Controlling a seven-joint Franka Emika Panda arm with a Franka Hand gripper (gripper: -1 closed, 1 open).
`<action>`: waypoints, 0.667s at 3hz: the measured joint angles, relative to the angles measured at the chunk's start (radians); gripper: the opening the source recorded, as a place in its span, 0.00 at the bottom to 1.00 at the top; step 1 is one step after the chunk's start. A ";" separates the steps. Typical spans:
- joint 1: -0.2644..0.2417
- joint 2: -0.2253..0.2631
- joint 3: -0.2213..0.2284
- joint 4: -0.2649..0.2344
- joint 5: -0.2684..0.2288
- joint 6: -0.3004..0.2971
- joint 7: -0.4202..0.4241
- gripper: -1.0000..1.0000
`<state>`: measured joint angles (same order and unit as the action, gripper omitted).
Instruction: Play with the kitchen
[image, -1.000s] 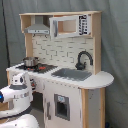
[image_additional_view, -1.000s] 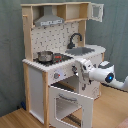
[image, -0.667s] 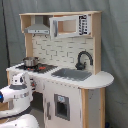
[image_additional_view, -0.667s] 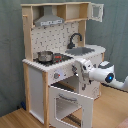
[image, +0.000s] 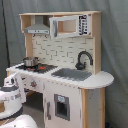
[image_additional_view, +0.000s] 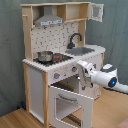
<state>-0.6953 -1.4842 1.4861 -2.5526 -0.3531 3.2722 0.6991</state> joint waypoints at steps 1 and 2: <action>0.061 0.000 0.000 -0.006 0.000 -0.081 0.000 1.00; 0.122 0.000 0.000 -0.024 0.000 -0.164 0.013 1.00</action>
<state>-0.5734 -1.4839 1.4860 -2.5767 -0.3529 3.1078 0.7117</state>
